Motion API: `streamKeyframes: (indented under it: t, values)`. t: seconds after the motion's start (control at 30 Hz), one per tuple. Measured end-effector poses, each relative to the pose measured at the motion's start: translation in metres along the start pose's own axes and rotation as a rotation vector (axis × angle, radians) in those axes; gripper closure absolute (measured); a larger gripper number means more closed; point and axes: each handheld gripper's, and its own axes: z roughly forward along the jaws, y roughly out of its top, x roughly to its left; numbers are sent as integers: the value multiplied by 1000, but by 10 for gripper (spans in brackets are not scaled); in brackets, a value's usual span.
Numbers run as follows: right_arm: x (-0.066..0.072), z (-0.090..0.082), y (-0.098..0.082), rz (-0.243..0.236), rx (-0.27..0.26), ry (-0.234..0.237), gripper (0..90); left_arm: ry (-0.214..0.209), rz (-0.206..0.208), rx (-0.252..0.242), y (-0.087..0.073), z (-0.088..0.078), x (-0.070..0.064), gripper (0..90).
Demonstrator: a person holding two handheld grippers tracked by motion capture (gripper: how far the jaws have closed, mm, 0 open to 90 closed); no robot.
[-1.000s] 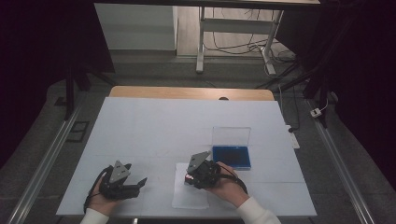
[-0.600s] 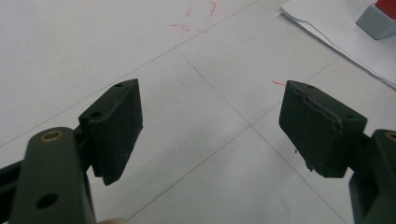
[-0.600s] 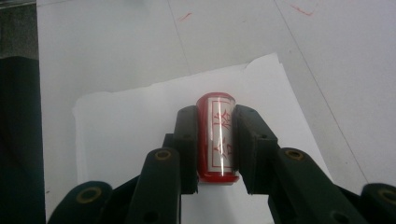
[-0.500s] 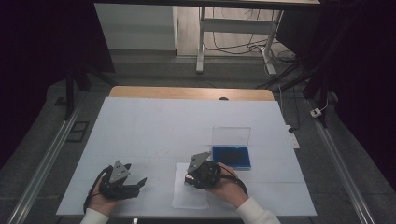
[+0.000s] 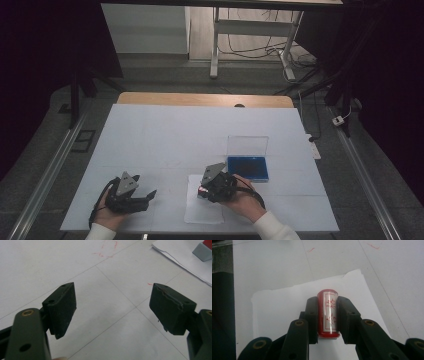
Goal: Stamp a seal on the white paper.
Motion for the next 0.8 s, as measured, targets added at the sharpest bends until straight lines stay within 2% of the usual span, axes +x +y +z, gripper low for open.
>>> streamKeyframes:
  t: [0.8]
  values:
    - [2,-4,3,-13,-7,-15,704,2,6,5,0,1,0,219]
